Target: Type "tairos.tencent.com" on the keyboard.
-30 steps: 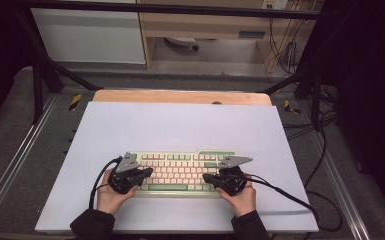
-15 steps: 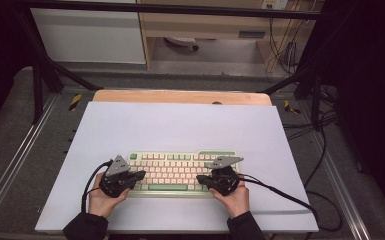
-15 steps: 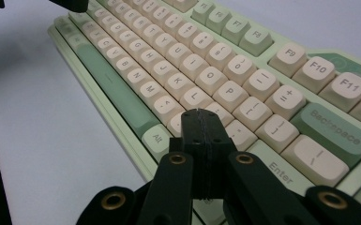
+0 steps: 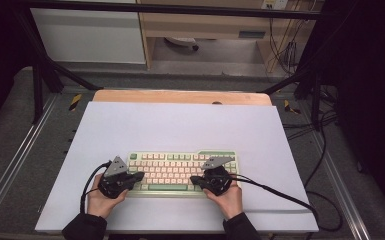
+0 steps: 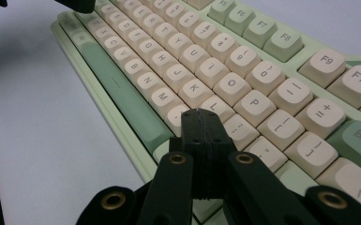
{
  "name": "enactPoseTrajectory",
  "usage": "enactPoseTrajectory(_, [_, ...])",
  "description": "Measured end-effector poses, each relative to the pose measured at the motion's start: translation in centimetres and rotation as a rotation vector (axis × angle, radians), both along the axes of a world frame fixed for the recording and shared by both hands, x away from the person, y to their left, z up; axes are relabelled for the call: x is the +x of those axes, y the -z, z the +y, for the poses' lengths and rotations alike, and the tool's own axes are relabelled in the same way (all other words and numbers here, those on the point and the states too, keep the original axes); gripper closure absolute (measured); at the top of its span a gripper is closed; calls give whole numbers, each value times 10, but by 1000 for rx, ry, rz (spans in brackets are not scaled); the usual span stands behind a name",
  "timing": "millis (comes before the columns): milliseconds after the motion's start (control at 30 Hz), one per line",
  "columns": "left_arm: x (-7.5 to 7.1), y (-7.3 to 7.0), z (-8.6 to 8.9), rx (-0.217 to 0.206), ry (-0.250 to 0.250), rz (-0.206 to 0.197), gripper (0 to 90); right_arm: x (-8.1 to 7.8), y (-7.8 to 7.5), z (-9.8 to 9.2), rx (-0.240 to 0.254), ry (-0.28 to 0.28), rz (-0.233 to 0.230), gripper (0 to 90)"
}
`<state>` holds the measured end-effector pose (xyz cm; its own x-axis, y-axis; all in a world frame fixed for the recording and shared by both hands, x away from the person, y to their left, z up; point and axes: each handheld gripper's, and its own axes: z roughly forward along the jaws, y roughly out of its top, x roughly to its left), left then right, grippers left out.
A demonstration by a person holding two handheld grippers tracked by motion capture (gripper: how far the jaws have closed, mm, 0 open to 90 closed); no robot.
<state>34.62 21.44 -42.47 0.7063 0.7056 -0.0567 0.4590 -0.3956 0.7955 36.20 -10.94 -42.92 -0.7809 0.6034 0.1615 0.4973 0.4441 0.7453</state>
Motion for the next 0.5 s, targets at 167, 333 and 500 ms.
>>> enactPoseTrajectory(167, [1, 1, 0, 0, -2, 2, 897, 1, 0, 0, -1, -1, -2, 900])
enactPoseTrajectory(333, [1, 2, -1, 0, 1, 2, 897, 0, 1, 1, 0, -3, -3, 900])
enactPoseTrajectory(500, [1, 2, -1, -2, 1, 3, 897, 1, 4, 2, -3, -7, 4, 900])
